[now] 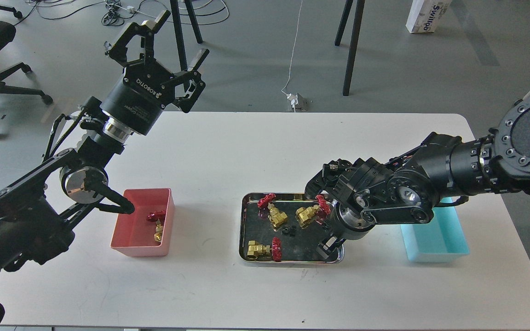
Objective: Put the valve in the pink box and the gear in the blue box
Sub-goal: 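Lower the right gripper and grasp a small black part in the tray, then carry the black part with the right gripper over the blue box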
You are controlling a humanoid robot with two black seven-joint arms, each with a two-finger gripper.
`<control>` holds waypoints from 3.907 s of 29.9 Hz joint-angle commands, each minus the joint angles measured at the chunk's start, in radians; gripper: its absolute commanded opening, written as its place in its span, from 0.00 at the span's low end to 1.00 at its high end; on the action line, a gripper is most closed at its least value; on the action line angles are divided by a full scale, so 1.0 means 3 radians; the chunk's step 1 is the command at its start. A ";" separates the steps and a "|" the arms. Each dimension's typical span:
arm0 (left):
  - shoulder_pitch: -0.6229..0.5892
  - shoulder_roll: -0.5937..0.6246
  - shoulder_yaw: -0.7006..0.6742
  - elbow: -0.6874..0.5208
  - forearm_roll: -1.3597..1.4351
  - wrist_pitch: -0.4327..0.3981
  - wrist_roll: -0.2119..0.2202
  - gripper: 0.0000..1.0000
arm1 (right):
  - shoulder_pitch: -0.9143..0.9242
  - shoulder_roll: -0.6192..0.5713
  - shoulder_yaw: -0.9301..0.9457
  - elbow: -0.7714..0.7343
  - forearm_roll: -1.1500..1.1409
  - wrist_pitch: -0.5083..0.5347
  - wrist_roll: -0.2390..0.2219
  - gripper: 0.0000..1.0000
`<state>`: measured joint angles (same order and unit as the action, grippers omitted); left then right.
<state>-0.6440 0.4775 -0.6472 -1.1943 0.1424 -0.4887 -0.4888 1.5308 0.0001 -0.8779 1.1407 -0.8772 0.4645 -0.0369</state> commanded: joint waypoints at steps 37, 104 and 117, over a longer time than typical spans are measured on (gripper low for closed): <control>0.0045 -0.0150 0.0020 0.0213 0.0016 0.0000 0.0000 0.84 | -0.0332 0.0000 0.0140 -0.0187 0.0040 -0.0372 0.0041 0.54; 0.0066 -0.0308 0.0025 0.0356 0.0016 0.0000 0.0000 0.86 | 0.0016 -0.1716 0.0559 0.0211 0.0137 -0.0383 0.0041 0.15; 0.0066 -0.0462 0.0030 0.0361 0.0124 0.0000 0.0000 0.87 | -0.0515 -0.2501 0.0947 0.0375 0.0117 -0.0449 0.0041 0.40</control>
<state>-0.6256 0.3388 -0.6382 -1.0860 0.1775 -0.4887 -0.4887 1.4273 -0.7478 -0.6550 1.2557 -0.8418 0.3354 -0.0231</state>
